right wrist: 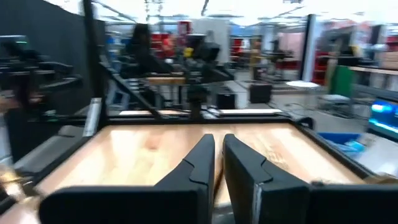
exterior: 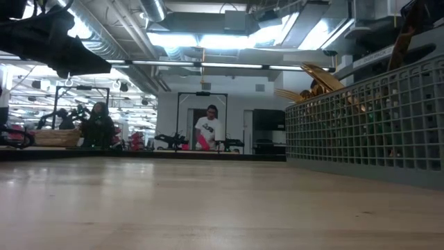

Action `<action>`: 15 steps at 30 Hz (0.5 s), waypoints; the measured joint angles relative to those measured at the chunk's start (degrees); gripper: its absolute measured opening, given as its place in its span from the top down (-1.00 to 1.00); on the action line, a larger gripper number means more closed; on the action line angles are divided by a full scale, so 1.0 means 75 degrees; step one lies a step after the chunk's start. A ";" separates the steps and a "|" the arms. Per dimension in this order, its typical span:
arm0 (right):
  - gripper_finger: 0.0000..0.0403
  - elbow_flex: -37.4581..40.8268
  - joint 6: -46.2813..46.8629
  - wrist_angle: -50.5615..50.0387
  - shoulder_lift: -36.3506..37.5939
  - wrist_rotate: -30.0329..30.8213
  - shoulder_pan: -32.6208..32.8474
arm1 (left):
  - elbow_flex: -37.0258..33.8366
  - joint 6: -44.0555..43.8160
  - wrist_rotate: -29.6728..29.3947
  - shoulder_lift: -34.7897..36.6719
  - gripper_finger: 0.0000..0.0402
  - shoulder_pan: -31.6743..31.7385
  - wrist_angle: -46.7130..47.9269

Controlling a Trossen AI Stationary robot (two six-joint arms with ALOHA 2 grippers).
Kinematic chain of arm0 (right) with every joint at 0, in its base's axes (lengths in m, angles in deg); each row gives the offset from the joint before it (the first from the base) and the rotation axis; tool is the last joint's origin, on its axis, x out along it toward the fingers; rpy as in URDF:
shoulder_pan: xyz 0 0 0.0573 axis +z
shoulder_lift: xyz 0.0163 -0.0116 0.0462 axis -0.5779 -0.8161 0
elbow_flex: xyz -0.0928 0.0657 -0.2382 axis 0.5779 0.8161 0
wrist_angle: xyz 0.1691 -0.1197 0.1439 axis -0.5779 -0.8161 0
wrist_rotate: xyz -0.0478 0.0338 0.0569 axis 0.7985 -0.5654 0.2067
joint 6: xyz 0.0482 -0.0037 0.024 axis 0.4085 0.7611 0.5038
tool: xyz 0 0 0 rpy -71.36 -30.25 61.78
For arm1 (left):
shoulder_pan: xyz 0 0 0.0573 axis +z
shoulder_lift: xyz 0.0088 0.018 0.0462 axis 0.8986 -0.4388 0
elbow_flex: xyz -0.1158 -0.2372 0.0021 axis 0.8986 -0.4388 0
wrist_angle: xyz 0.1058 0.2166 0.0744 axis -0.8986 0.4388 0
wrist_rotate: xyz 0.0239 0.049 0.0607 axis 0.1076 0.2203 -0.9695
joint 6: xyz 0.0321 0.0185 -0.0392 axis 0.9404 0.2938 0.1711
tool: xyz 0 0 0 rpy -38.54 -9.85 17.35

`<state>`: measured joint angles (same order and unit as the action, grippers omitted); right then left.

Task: Sort silverware
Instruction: Return to home position

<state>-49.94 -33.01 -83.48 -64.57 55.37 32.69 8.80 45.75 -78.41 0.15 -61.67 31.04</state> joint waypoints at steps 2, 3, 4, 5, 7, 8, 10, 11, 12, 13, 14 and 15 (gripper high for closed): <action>0.82 0.0000 0.0035 -0.0020 0.0000 0.0321 -0.0001 | 0.0000 -0.0112 0.0003 0.0000 0.39 0.0000 0.0030; 0.82 0.0003 0.0028 -0.0030 0.0000 0.0434 -0.0001 | 0.0000 -0.0158 0.0002 0.0000 0.39 0.0000 0.0042; 0.82 0.0016 0.0022 -0.0022 0.0000 0.0535 -0.0001 | 0.0000 -0.0144 0.0000 0.0000 0.39 0.0000 0.0079; 0.82 0.0013 0.0023 -0.0032 0.0000 0.0614 -0.0001 | 0.0000 -0.0134 0.0001 0.0003 0.39 0.0000 0.0186; 0.82 0.0017 0.0023 -0.0015 0.0000 0.0681 -0.0001 | 0.0000 -0.0542 0.0008 0.0000 0.39 0.0000 0.0618; 0.82 0.0020 0.0024 -0.0011 0.0000 0.0691 -0.0001 | 0.0000 -0.0864 0.0000 0.0000 0.39 0.0000 0.0867; 0.82 0.0020 0.0023 -0.0011 0.0000 0.0698 -0.0001 | 0.0000 -0.1521 0.0006 0.0000 0.39 0.0000 0.1371; 0.82 0.0020 0.0023 -0.0011 0.0000 0.0703 -0.0001 | -0.0012 -0.1770 -0.0003 -0.0002 0.39 0.0000 0.1549; 0.82 0.0020 0.0023 -0.0011 0.0000 0.0712 -0.0001 | -0.0081 -0.1947 -0.0011 -0.0003 0.39 0.0000 0.1481; 0.82 0.0023 0.0023 -0.0011 0.0000 0.0720 -0.0001 | -0.0167 -0.1966 -0.0007 -0.0003 0.39 0.0000 0.1325; 0.82 0.0023 0.0023 -0.0011 0.0000 0.0725 -0.0001 | -0.0263 -0.1945 -0.0004 -0.0003 0.39 0.0000 0.1238; 0.82 0.0023 0.0025 -0.0011 0.0000 0.0728 -0.0001 | -0.0383 -0.1940 -0.0003 -0.0003 0.39 0.0000 0.1113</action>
<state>-49.76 -32.83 -83.57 -64.57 60.83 32.69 5.92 31.20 -78.43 0.13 -61.67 39.38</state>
